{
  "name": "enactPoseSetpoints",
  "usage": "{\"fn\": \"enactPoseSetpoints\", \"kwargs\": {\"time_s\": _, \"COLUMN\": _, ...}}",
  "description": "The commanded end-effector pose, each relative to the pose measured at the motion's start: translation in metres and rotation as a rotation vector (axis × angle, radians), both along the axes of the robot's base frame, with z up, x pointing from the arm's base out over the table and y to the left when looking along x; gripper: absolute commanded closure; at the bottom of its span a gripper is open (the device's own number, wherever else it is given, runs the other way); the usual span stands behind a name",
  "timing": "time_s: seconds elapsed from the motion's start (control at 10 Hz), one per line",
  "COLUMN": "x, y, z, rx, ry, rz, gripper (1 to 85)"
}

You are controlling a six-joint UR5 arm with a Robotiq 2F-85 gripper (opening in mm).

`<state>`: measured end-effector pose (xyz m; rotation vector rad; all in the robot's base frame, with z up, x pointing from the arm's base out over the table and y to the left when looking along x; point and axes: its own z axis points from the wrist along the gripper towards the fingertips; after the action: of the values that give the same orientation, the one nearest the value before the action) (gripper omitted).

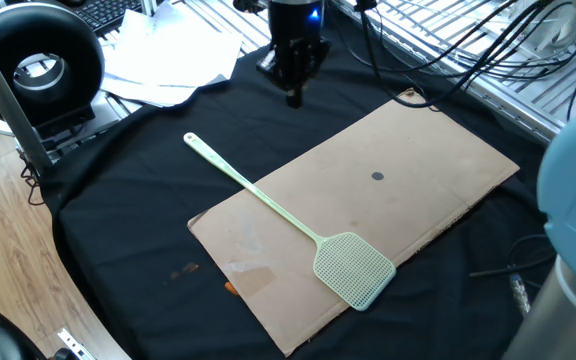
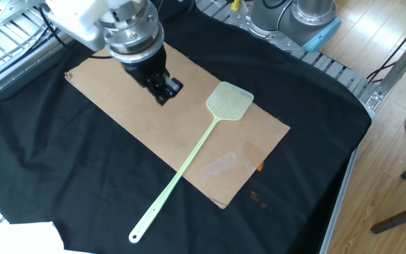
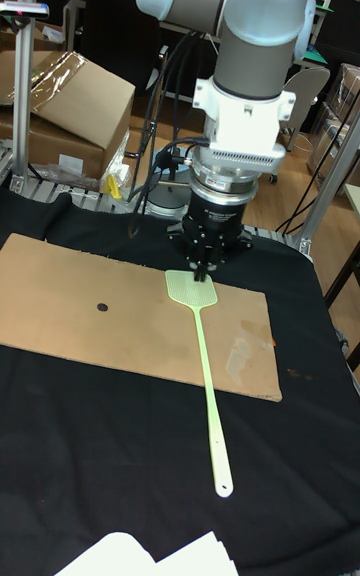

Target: Swat with a flyswatter

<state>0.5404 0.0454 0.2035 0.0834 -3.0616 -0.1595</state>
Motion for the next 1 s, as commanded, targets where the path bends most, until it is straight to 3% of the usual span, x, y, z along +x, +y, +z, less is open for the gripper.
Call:
{"fn": "enactPoseSetpoints", "kwargs": {"time_s": 0.0, "x": 0.023, "y": 0.024, "z": -0.001, "rx": 0.064, "ry": -0.110, "rz": 0.078, "gripper": 36.3}}
{"fn": "enactPoseSetpoints", "kwargs": {"time_s": 0.2, "x": 0.043, "y": 0.032, "z": -0.014, "rx": 0.066, "ry": -0.182, "rz": 0.095, "gripper": 30.0}}
{"fn": "enactPoseSetpoints", "kwargs": {"time_s": 0.3, "x": 0.049, "y": 0.032, "z": -0.021, "rx": 0.059, "ry": -0.199, "rz": 0.099, "gripper": 28.7}}
{"fn": "enactPoseSetpoints", "kwargs": {"time_s": 0.4, "x": 0.050, "y": 0.029, "z": -0.025, "rx": 0.042, "ry": -0.202, "rz": 0.107, "gripper": 28.0}}
{"fn": "enactPoseSetpoints", "kwargs": {"time_s": 0.7, "x": 0.040, "y": 0.027, "z": -0.015, "rx": 0.029, "ry": -0.169, "rz": 0.138, "gripper": 28.0}}
{"fn": "enactPoseSetpoints", "kwargs": {"time_s": 0.8, "x": 0.034, "y": 0.035, "z": -0.015, "rx": 0.063, "ry": -0.164, "rz": 0.141, "gripper": 28.0}}
{"fn": "enactPoseSetpoints", "kwargs": {"time_s": 0.9, "x": 0.035, "y": 0.035, "z": -0.015, "rx": 0.071, "ry": -0.179, "rz": 0.116, "gripper": 30.3}}
